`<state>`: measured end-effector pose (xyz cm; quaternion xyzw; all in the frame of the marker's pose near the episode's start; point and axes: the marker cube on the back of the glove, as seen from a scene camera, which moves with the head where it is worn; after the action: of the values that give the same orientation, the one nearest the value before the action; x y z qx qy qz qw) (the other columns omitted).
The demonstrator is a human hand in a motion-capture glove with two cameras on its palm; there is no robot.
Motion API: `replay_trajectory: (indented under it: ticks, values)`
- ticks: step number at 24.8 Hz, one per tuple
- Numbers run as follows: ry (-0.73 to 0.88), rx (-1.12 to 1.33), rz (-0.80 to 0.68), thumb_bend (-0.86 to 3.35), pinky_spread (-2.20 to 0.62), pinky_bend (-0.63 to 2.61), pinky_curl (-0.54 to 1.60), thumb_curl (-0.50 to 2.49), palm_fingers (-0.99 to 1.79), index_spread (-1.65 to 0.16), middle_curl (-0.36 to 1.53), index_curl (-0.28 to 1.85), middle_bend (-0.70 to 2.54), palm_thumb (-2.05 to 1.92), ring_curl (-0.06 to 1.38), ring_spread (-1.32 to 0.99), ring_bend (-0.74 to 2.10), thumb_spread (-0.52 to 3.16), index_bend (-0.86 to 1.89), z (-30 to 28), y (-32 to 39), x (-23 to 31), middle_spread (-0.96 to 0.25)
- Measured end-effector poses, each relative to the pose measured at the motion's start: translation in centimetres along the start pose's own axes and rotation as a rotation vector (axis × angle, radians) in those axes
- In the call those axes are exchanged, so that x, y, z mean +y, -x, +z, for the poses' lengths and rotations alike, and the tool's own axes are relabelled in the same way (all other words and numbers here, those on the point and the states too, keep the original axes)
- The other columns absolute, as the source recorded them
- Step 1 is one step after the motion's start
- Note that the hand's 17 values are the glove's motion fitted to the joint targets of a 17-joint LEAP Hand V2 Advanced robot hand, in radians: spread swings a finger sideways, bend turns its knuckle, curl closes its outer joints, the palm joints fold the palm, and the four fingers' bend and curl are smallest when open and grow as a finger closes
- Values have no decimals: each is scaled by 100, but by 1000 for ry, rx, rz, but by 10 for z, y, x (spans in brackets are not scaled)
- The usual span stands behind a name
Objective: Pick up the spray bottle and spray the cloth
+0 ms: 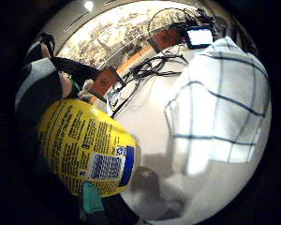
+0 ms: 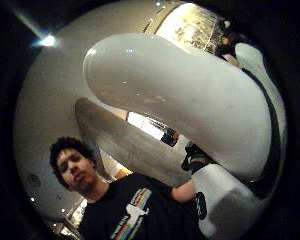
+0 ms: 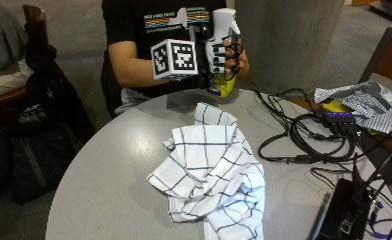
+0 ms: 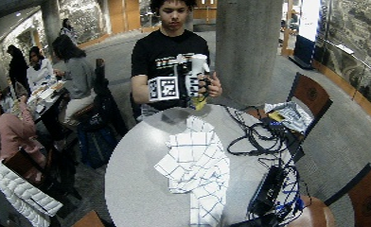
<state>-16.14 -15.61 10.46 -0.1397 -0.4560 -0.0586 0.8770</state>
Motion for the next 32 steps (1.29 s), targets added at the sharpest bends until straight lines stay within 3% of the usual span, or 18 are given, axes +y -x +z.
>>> replay_trajectory:
  ticks: [7,16,20,27,32]
  values:
    - [12,-26,3,-3,-5,37,38,67,118,-16,57,50,37,88,44,-4,59,64,16,49,-29,-6,-5]
    - [43,-36,98,-4,-2,29,36,64,109,-18,57,48,40,85,44,-6,56,74,12,46,-44,2,-6]
    - [22,57,96,-4,5,38,40,60,74,-23,56,40,39,80,44,-4,52,83,-5,24,-38,23,-5]
    - [-146,387,152,-1,11,44,39,56,67,-27,53,31,39,81,40,-1,44,95,4,-54,-28,81,-2]
    - [-210,626,345,0,15,43,38,56,67,-30,51,26,42,85,38,0,43,101,5,-107,-34,143,-1]
